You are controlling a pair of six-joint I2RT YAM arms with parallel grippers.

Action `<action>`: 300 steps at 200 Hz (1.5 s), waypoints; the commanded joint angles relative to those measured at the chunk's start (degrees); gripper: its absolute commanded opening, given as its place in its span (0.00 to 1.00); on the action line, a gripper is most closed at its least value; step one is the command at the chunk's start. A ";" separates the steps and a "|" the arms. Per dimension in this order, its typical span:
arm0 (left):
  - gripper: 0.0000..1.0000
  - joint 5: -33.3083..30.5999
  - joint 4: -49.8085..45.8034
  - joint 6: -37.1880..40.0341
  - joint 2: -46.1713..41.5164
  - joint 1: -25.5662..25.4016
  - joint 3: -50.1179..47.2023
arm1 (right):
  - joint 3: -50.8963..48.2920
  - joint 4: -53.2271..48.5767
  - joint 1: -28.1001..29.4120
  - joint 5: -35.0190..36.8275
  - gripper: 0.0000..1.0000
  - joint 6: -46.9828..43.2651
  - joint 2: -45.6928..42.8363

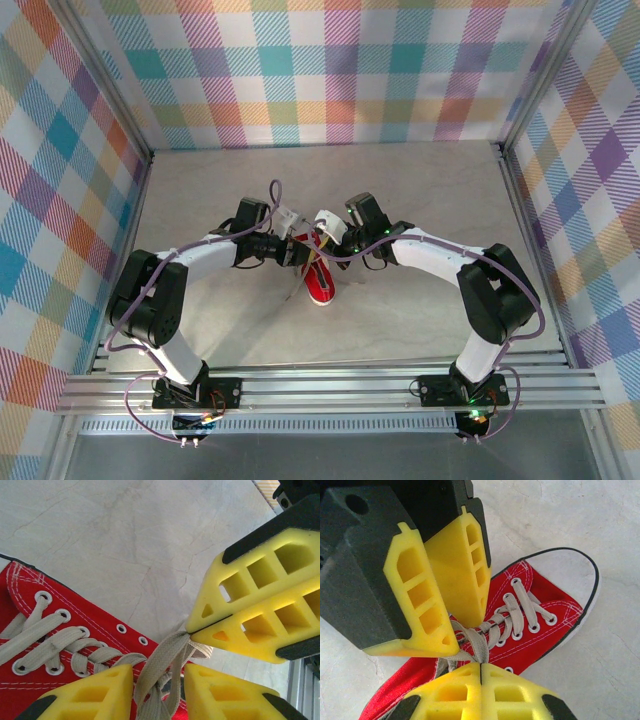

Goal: Tie the shoes

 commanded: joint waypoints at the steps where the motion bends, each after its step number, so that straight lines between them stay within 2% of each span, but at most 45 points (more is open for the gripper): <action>1: 0.33 2.05 -0.90 1.19 0.50 0.52 1.08 | -0.17 1.19 0.32 -0.89 0.00 -1.14 -0.85; 20: 0.31 2.18 -1.04 1.17 0.62 0.50 1.16 | -0.23 1.18 0.32 -0.97 0.00 -1.09 -0.89; 45: 0.24 2.71 -1.19 1.10 1.20 0.52 1.61 | -0.16 1.19 0.32 -0.97 0.00 -1.10 -0.93; 93: 0.23 3.14 -1.34 0.87 1.66 0.45 1.70 | -0.23 1.27 0.32 -0.90 0.00 -0.94 -0.86; 104: 0.16 3.27 -1.45 1.01 1.65 0.43 1.81 | -0.13 1.25 0.35 -0.88 0.00 -0.92 -0.94; 115: 0.00 3.26 -1.94 1.22 1.66 0.38 1.95 | -0.14 1.27 0.32 -0.90 0.00 -0.88 -0.94; 134: 0.00 2.10 -2.14 2.04 0.74 -0.01 1.28 | 0.08 1.17 0.33 -0.74 0.00 0.05 -1.32; 164: 0.00 -1.71 1.27 2.98 -2.29 -0.79 -2.08 | -0.44 1.25 0.15 -0.55 0.31 2.76 -3.13; 191: 0.00 -5.89 1.66 5.00 -4.25 -1.92 -3.79 | -1.49 1.76 -1.30 -1.85 0.41 7.78 -5.72; 231: 0.00 -10.16 2.04 7.17 -6.52 -4.27 -4.64 | 1.00 -0.67 -8.00 -9.30 0.38 21.97 -3.95; 257: 0.00 -13.80 1.98 8.89 -8.12 -6.12 -4.81 | 6.02 -6.23 -10.06 -15.72 0.33 25.34 3.58; 300: 0.00 -19.30 1.79 11.44 -9.57 -8.84 -5.20 | 13.32 -8.51 -11.20 -26.28 0.28 31.25 12.61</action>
